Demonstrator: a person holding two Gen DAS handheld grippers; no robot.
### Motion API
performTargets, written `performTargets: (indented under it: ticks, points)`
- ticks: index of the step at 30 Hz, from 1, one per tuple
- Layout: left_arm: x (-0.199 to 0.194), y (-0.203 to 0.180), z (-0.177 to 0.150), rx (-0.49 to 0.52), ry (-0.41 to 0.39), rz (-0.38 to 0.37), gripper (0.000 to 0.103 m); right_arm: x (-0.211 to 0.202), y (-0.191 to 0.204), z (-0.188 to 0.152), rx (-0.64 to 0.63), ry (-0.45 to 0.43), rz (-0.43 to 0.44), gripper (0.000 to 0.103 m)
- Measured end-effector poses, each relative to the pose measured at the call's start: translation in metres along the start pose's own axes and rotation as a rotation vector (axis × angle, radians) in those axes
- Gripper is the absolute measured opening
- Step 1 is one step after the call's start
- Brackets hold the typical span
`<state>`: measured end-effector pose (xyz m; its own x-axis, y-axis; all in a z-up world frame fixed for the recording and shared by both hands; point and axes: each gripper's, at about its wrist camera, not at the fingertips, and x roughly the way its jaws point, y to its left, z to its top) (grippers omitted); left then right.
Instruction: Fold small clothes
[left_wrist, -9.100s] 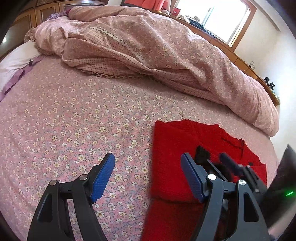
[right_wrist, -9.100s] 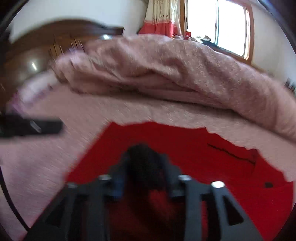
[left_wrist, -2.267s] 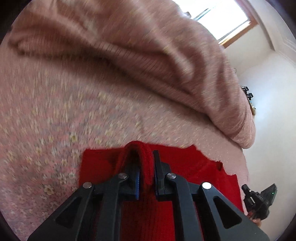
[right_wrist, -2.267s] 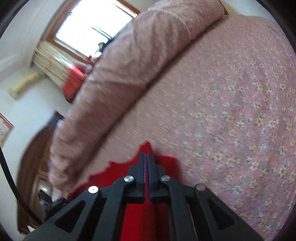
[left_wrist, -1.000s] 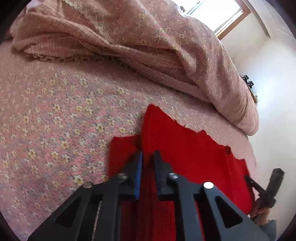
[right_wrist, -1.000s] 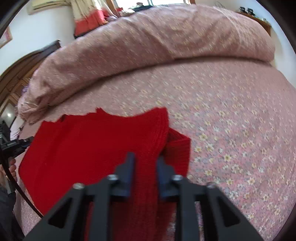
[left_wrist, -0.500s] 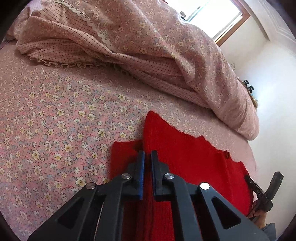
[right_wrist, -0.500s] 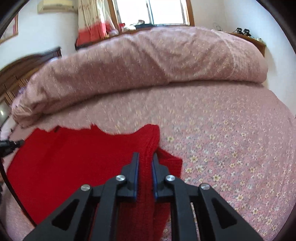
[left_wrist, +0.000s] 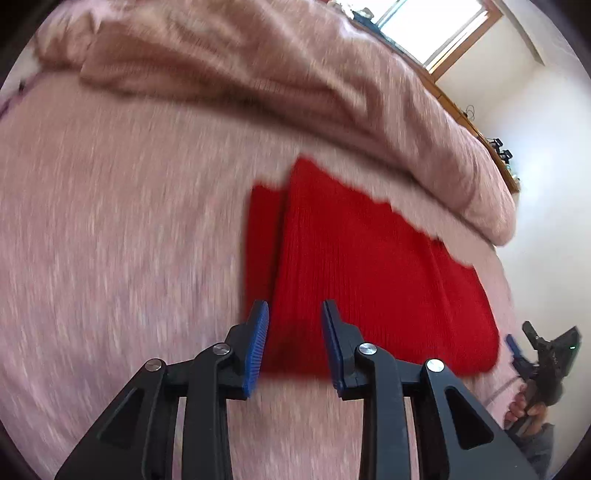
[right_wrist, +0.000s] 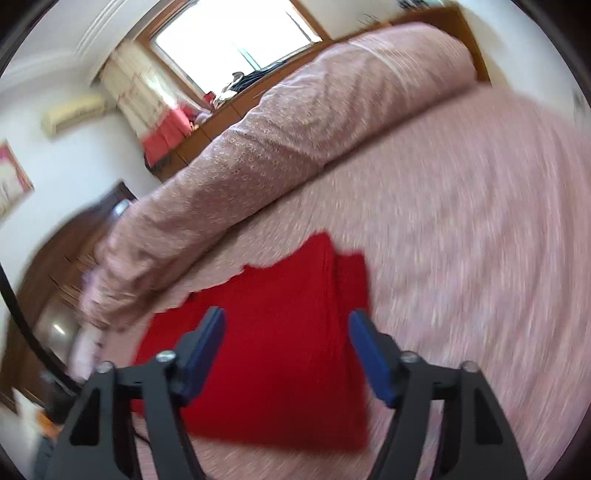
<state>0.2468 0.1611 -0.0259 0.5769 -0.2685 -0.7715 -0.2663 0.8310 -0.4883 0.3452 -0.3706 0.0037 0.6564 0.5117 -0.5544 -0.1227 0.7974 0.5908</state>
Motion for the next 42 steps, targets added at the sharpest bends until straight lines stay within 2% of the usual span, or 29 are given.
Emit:
performTargets:
  ticks: [2,4,6,9,10,12,14,19,30,33,41,42]
  points:
    - [-0.001,0.007,-0.017,-0.024,0.049,-0.032,0.027,-0.008,-0.009,-0.020,0.084,0.032,0.082,0.079]
    - [-0.002,0.016,-0.035,-0.065,0.090,-0.102,0.029,-0.014,-0.018,-0.040,0.145,0.059,0.138,0.083]
    - [-0.003,0.022,-0.049,-0.098,0.099,-0.138,0.038,-0.020,-0.029,-0.062,0.206,0.070,0.162,0.091]
    - [-0.001,0.030,-0.060,-0.150,0.096,-0.172,0.052,-0.020,-0.045,-0.089,0.297,0.112,0.191,0.095]
    - [0.001,0.034,-0.062,-0.176,0.099,-0.196,0.052,-0.019,-0.049,-0.097,0.313,0.119,0.203,0.095]
    - [0.005,0.037,-0.066,-0.223,0.100,-0.233,0.055,-0.024,-0.047,-0.102,0.287,0.080,0.215,0.095]
    - [0.006,0.040,-0.063,-0.242,0.096,-0.259,0.055,-0.023,-0.042,-0.105,0.272,0.082,0.201,0.096]
    - [0.017,0.040,-0.049,-0.293,0.078,-0.313,0.055,-0.006,-0.036,-0.095,0.293,0.088,0.203,0.101]
    - [0.052,0.019,-0.017,-0.260,0.060,-0.297,0.060,0.036,-0.034,-0.055,0.370,0.074,0.224,0.103]
    - [0.062,0.020,-0.006,-0.280,0.063,-0.315,0.060,0.048,-0.031,-0.047,0.361,0.057,0.226,0.103]
    - [0.075,0.022,0.006,-0.298,0.020,-0.348,0.060,0.077,-0.012,-0.036,0.252,0.035,0.136,0.103]
    - [0.075,0.021,0.007,-0.293,0.010,-0.343,0.055,0.078,-0.010,-0.036,0.236,0.037,0.128,0.098]
